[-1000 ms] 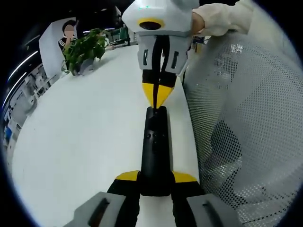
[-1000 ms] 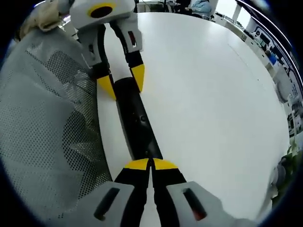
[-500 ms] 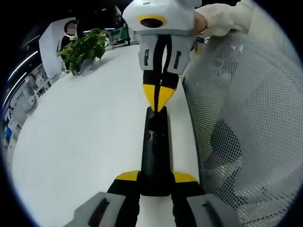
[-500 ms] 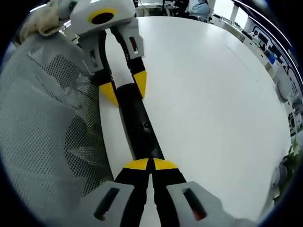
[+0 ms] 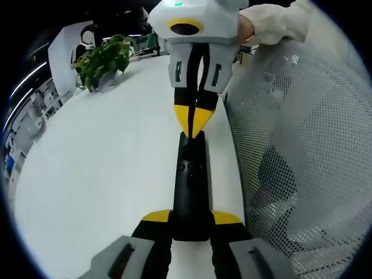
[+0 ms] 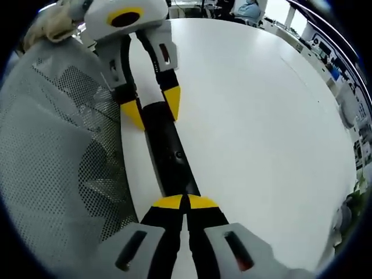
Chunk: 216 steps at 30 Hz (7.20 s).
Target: Press the specified remote control buttons in sequence, fully releasing each button before pressing the next.
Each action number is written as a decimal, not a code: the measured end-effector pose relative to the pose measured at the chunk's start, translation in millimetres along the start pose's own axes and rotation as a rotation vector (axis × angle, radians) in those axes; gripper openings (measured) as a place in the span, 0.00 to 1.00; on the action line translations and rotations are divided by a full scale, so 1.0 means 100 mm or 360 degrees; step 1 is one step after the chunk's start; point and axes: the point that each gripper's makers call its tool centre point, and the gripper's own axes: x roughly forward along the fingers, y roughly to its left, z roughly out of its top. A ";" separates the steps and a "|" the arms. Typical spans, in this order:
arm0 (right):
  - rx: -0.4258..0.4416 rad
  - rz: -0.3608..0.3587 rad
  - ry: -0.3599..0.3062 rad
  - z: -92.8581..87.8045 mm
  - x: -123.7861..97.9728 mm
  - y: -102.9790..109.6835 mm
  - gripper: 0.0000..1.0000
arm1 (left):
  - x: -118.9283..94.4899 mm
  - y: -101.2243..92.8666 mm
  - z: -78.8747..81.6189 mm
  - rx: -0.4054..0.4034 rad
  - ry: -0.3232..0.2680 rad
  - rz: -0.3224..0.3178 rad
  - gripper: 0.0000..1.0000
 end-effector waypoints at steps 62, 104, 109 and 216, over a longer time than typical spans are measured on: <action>-0.0121 -0.0013 -0.0006 0.13 0.05 0.06 0.00 | -0.01 -0.01 -0.01 -0.0015 0.0003 0.0002 0.25; -0.0050 0.0074 -0.0110 0.32 0.10 0.16 0.00 | 0.00 -0.01 -0.01 -0.0023 -0.0004 0.0004 0.25; -0.0107 0.0043 -0.0086 0.33 0.12 0.14 0.00 | 0.00 -0.01 -0.01 -0.0023 -0.0005 0.0003 0.25; -0.0042 -0.0015 -0.0112 0.24 0.09 -0.01 0.00 | 0.01 0.00 0.00 -0.0030 0.0011 0.0004 0.25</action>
